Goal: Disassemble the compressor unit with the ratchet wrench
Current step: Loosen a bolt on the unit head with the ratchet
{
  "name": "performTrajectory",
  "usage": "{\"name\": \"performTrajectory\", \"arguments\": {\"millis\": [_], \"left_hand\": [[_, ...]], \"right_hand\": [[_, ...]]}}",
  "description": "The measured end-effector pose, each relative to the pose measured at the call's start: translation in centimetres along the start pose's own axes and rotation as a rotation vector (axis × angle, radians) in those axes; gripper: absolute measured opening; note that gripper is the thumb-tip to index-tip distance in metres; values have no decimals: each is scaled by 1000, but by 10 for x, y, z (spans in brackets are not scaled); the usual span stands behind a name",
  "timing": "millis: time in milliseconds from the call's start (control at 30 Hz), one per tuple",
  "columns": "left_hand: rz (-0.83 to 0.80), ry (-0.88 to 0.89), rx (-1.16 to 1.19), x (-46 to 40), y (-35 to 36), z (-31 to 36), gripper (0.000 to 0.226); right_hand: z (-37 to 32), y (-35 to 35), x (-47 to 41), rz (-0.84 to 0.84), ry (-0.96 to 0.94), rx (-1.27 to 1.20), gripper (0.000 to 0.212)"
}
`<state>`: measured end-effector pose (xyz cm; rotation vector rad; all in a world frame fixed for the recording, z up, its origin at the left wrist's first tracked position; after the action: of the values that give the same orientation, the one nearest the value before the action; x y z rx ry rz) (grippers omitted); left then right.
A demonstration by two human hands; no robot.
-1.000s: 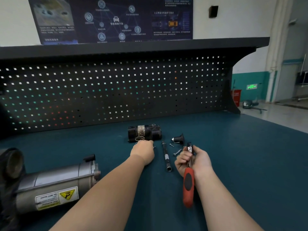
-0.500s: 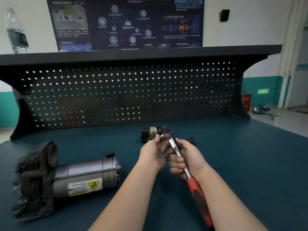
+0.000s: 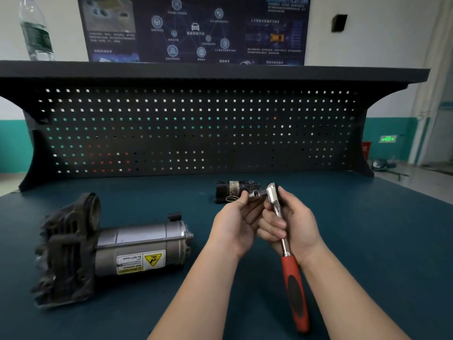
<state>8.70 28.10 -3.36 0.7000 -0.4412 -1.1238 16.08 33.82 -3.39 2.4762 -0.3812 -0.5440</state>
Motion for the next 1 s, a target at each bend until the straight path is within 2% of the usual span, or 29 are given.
{"name": "performTrajectory", "arguments": {"millis": [167,367,567,733,867,1000], "left_hand": [[-15,48,-84,-1,-1,-3,24],[-15,74,-98,0,-2,-4,29],[16,140,-153,-1,-5,0,13],[19,146,-169,-1,-5,-3,16],[49,180,-201,2,-5,1,22],[117,206,-261,5,-5,1,24]], "right_hand": [[0,1,1,48,16,59,41],[-2,0,2,37,52,-31,43],[-4,-5,4,46,133,7,41],[-1,-4,3,38,179,5,47],[6,-4,5,62,276,107,60],[11,-6,4,112,291,96,60]]}}
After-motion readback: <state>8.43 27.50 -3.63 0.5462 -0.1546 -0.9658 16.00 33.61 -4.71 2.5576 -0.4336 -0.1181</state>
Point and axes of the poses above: each hand's wrist, its own x-axis away from the middle knuckle, its own y-axis out of the palm, z = x × y, the point moved 3 cm from there along -x, towards the middle knuckle, and after that the axes turned 8 degrees about -z, right-handed, at the moved point
